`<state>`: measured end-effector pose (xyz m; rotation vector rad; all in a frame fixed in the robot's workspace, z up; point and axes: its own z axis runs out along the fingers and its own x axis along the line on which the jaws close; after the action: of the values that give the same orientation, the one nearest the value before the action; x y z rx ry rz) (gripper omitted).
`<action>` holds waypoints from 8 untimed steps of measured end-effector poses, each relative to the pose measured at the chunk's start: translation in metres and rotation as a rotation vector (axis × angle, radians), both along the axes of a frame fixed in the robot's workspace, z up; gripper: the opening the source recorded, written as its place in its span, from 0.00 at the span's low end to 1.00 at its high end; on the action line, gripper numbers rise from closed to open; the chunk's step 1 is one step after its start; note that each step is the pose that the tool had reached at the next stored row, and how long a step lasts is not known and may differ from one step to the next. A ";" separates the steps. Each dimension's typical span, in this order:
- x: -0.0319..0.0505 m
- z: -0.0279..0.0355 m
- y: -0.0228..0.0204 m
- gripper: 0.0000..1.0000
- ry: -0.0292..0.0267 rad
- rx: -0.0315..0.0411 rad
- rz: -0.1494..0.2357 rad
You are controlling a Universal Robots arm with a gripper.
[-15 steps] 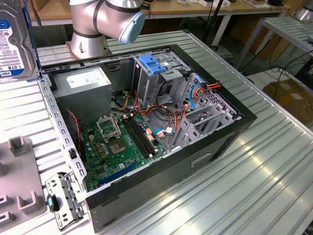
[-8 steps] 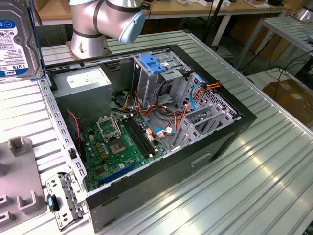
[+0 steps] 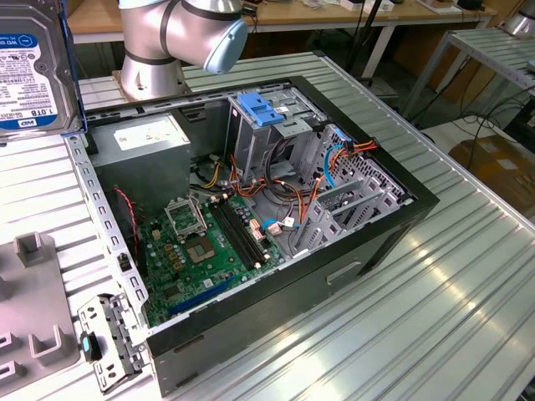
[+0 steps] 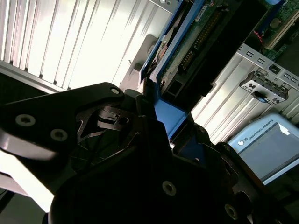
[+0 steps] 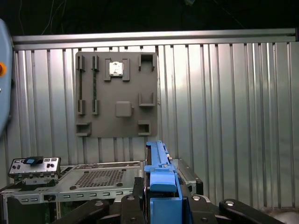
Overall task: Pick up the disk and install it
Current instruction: 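Pick up the disk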
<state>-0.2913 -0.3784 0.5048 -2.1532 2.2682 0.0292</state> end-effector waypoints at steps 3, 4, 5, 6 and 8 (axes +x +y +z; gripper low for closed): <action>0.0043 -0.0001 0.0000 0.37 -0.0001 0.0000 0.000; 0.0056 0.0000 0.0000 0.37 0.0000 0.0000 0.000; 0.0066 0.0000 0.0000 0.37 0.0001 -0.0001 0.000; 0.0082 0.0000 0.0000 0.37 0.0000 0.0000 0.000; 0.0107 -0.0001 0.0000 0.37 0.0000 0.0000 0.000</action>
<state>-0.2806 -0.3784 0.5047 -2.1533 2.2682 0.0292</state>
